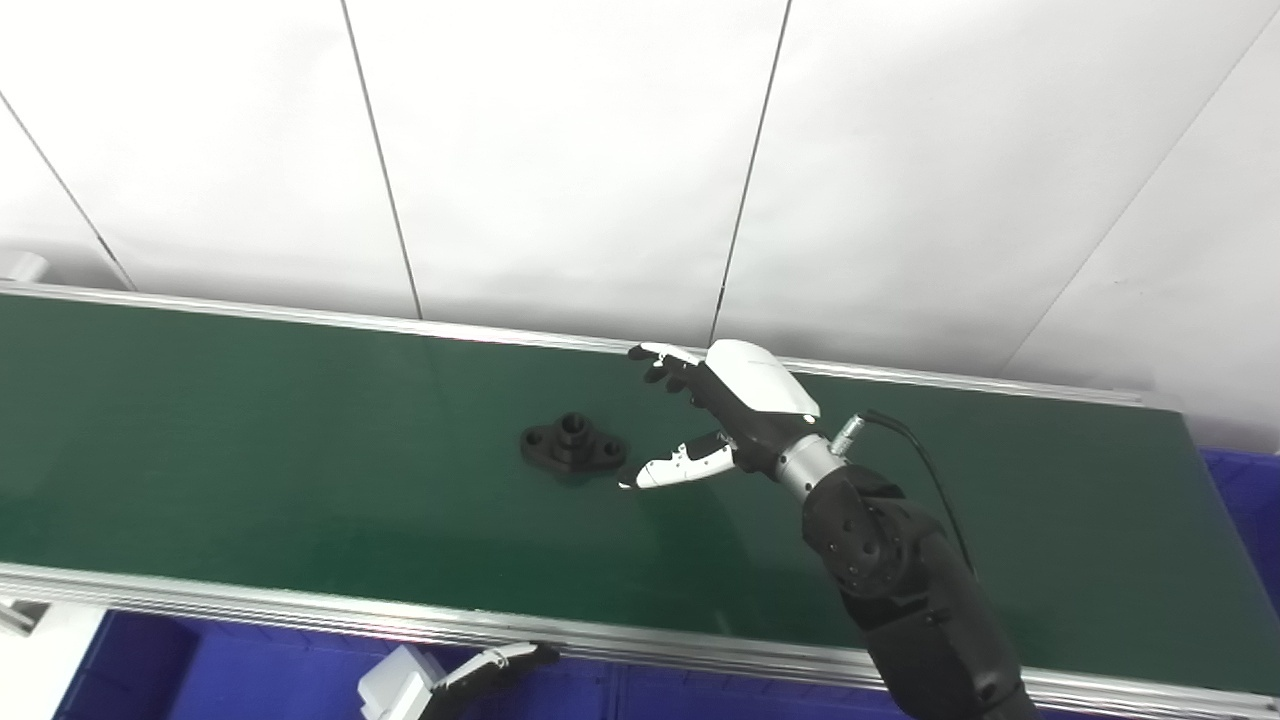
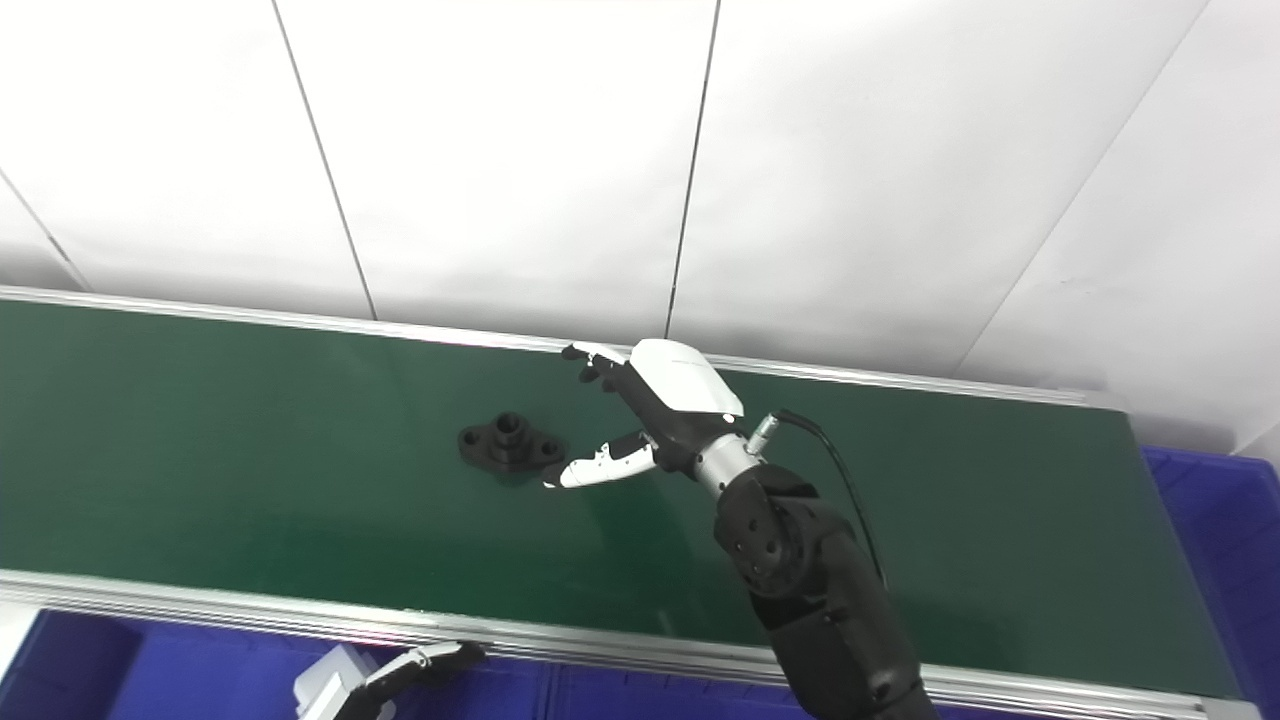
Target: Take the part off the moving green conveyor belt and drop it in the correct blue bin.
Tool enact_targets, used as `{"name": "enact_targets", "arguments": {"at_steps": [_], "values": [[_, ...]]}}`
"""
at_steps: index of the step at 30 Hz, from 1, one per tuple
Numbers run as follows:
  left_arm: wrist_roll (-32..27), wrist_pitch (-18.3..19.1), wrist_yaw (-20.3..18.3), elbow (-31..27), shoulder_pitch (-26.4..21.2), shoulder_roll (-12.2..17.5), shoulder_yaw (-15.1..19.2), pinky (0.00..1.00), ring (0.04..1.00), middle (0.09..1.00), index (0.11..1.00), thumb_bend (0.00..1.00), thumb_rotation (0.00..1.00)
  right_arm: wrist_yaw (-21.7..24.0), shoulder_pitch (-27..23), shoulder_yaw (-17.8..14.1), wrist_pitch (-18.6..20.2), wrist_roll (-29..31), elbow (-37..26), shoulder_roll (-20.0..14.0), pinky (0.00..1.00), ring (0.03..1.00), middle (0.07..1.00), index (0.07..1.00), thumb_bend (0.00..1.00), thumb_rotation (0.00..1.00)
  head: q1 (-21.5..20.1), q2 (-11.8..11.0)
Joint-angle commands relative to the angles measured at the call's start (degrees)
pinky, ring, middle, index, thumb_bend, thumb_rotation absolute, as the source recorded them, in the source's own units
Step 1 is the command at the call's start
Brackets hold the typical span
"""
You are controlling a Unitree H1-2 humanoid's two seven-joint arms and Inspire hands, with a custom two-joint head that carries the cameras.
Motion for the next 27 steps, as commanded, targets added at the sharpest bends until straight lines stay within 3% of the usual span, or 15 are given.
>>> {"name": "enact_targets", "arguments": {"at_steps": [1,16,27], "values": [[0.71,-1.68,1.19,-1.04,-0.02,0.32,0.31,0.71,0.778,0.821,0.766,0.81,0.36,-0.92,-2.75,0.40,0.00,-0.38,0.14,0.58,0.67,0.774,0.806,0.931,0.78,0.45,0.06,-0.02],[0.10,-1.68,-0.66,-2.56,0.80,0.29,1.76,0.70,0.777,0.817,0.762,0.80,0.31,-2.24,-5.69,5.43,-0.40,-2.70,8.36,2.04,0.71,0.787,0.825,0.889,0.79,0.45,0.96,0.81],[1.19,-1.68,0.75,-2.78,0.30,0.25,0.73,0.71,0.781,0.823,0.768,0.79,0.30,-3.20,-6.11,7.80,-1.78,-3.73,11.41,1.61,0.70,0.791,0.830,0.882,0.78,0.41,1.47,2.00]]}}
